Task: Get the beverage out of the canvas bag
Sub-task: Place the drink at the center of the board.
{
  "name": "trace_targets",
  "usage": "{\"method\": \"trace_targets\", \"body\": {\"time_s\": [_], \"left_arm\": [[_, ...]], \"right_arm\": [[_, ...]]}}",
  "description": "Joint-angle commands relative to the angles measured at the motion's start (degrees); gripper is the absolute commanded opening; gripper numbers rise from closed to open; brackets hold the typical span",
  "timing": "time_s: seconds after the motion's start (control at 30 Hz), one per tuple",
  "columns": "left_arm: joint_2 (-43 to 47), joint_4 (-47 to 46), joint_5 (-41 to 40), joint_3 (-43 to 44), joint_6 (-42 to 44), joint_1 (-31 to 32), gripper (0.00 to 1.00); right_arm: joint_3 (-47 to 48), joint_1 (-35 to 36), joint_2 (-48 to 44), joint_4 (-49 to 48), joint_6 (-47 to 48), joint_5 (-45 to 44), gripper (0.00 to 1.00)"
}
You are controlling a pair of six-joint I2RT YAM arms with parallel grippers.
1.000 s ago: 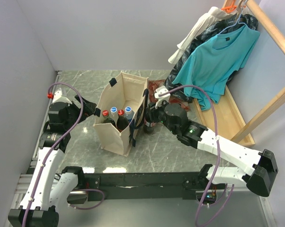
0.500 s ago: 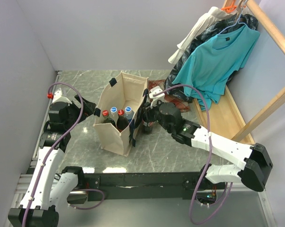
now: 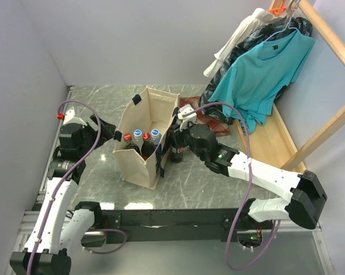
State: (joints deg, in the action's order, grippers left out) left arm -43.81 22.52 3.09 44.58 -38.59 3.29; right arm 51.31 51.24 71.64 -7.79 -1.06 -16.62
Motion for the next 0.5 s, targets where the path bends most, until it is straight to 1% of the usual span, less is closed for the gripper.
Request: {"method": "trace_targets", "body": {"time_s": [0.0, 0.2, 0.47], "left_arm": [[-0.3, -1.2, -0.8, 0.5, 0.6, -0.2, 0.96], [0.0, -0.8, -1.2, 0.4, 0.9, -0.2, 0.96], [0.3, -0.6, -1.5, 0.1, 0.9, -0.2, 0.96]], "right_arm": [[2.4, 0.3, -0.4, -14.2, 0.4, -0.9, 0.0], [4.0, 0.3, 1.1, -14.3, 0.4, -0.2, 0.0], [3.5, 0.3, 1.3, -13.3, -0.3, -0.3, 0.0]]}}
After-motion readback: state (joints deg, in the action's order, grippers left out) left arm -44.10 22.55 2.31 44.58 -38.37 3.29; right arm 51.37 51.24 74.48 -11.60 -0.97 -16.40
